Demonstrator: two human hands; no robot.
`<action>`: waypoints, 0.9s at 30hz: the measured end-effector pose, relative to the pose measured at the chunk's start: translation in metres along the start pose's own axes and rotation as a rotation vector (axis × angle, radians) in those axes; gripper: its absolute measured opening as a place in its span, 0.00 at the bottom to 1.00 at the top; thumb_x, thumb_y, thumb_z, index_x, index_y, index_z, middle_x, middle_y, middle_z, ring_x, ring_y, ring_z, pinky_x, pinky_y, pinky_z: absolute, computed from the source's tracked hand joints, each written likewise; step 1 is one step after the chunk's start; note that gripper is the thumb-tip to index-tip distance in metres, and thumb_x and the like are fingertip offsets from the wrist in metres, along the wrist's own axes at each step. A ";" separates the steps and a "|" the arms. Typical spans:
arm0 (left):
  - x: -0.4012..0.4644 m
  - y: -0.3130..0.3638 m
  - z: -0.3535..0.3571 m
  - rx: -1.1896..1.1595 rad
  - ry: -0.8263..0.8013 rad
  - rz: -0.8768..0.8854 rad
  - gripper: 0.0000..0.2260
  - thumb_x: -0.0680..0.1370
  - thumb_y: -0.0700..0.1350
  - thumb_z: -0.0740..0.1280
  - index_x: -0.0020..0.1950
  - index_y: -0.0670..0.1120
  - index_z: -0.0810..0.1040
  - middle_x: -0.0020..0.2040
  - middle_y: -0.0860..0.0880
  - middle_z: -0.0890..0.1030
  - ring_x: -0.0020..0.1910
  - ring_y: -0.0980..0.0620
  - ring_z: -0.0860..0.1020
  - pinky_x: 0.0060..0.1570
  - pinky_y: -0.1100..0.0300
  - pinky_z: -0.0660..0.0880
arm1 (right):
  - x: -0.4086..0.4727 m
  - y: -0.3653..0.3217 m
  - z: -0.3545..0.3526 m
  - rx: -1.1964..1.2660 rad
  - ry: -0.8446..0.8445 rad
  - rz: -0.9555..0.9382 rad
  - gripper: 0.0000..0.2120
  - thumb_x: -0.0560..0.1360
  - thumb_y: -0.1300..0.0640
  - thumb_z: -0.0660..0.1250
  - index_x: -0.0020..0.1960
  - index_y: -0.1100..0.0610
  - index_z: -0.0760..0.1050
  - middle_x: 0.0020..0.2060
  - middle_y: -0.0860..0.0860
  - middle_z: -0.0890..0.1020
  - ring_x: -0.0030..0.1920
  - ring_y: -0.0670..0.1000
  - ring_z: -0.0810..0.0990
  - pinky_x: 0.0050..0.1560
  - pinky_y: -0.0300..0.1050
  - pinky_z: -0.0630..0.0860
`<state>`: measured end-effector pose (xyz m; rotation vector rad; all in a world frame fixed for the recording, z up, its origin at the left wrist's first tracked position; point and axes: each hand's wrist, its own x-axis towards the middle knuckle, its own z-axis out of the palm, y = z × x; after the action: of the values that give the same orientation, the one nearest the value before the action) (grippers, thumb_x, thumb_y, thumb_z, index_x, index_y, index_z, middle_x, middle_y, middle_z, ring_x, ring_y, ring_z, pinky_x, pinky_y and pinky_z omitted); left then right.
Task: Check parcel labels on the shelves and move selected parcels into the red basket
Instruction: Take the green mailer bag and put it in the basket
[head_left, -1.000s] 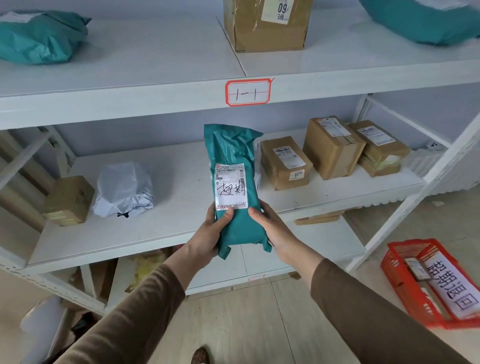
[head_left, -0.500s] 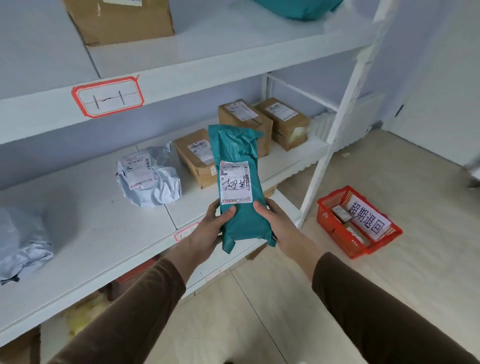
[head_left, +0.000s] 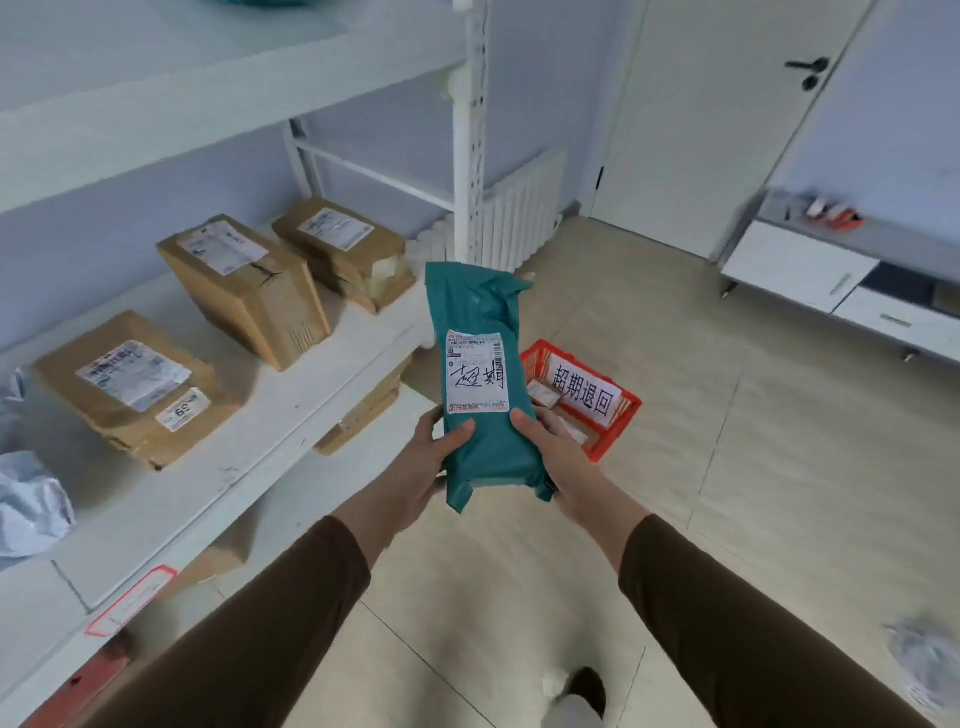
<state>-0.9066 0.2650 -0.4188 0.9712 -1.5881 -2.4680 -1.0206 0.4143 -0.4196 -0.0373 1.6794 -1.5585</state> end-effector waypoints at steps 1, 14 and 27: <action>0.015 0.000 0.018 0.004 -0.007 -0.007 0.31 0.80 0.51 0.72 0.79 0.54 0.61 0.68 0.49 0.79 0.63 0.45 0.82 0.61 0.47 0.81 | 0.006 -0.008 -0.018 -0.002 0.014 0.002 0.25 0.72 0.37 0.75 0.66 0.41 0.74 0.52 0.48 0.88 0.50 0.53 0.85 0.46 0.45 0.77; 0.186 -0.004 0.219 -0.054 -0.045 -0.032 0.28 0.80 0.47 0.72 0.76 0.62 0.66 0.69 0.52 0.80 0.63 0.47 0.82 0.58 0.49 0.81 | 0.135 -0.095 -0.239 0.007 0.018 0.030 0.19 0.78 0.45 0.72 0.66 0.49 0.77 0.56 0.51 0.87 0.51 0.55 0.88 0.38 0.42 0.82; 0.396 0.010 0.305 -0.138 0.008 -0.147 0.31 0.79 0.46 0.73 0.78 0.55 0.63 0.69 0.48 0.79 0.62 0.45 0.82 0.52 0.51 0.83 | 0.322 -0.158 -0.355 -0.126 0.048 0.055 0.12 0.81 0.45 0.68 0.61 0.48 0.78 0.48 0.49 0.89 0.48 0.56 0.85 0.49 0.52 0.76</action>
<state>-1.3875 0.3619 -0.5143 1.1114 -1.3679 -2.6241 -1.5127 0.4966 -0.4963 -0.0192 1.7997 -1.4209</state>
